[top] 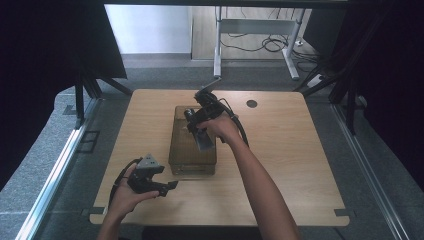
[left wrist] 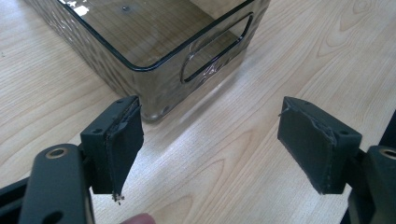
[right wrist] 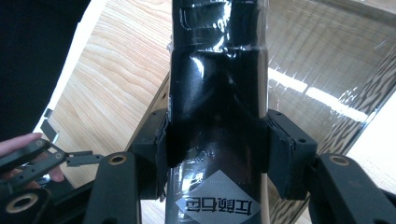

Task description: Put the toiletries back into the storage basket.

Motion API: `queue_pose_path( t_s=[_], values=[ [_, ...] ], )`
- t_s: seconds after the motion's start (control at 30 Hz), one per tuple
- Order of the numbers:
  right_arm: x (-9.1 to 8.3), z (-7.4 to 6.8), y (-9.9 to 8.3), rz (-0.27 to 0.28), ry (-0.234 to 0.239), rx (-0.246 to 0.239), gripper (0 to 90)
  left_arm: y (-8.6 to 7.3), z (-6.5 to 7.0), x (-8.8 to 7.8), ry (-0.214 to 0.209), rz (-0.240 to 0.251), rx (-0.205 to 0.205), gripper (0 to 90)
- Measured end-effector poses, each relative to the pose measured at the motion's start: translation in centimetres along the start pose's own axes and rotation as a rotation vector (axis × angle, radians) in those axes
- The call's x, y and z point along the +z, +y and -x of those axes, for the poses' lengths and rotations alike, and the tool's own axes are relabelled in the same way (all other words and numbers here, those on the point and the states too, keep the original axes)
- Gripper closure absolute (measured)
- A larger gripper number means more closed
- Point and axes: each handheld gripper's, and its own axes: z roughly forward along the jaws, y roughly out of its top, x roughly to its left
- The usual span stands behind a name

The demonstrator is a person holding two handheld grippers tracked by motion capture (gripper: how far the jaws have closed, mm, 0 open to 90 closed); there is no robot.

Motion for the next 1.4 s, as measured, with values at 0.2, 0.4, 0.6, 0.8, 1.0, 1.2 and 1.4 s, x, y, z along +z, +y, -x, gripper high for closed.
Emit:
queue_pose_path(
  t_s=[0.2, 0.4, 0.6, 0.8, 1.0, 1.2, 1.4],
  values=[
    [0.5, 0.0, 0.2, -0.006, 0.003, 0.019, 46.5, 0.0, 0.1, 0.2, -0.006, -0.005, 0.005, 22.5],
    [0.8, -0.1, 0.2, -0.014, -0.002, 0.023, 46.5, 0.1, 0.2, 0.3, -0.011, -0.005, 0.006, 22.5],
    [1.1, -0.3, 0.4, -0.015, -0.002, 0.029, 46.5, 0.1, 0.3, 0.4, -0.015, -0.006, 0.008, 22.5],
    [1.5, -0.3, 0.5, -0.017, -0.007, 0.04, 46.5, 0.1, 0.2, 0.4, -0.017, -0.005, 0.006, 22.5],
    [1.9, -0.4, 0.7, -0.017, 0.008, 0.055, 46.5, 0.1, 0.2, 0.4, -0.019, -0.005, 0.007, 22.5],
    [2.9, -0.6, 0.7, -0.028, 0.02, 0.062, 46.5, 0.1, 0.2, 0.4, -0.019, -0.001, 0.005, 22.5],
    [3.8, -0.6, 0.8, -0.034, 0.034, 0.078, 46.4, 0.0, 0.2, 0.5, -0.017, -0.004, 0.003, 22.5]
  ],
)
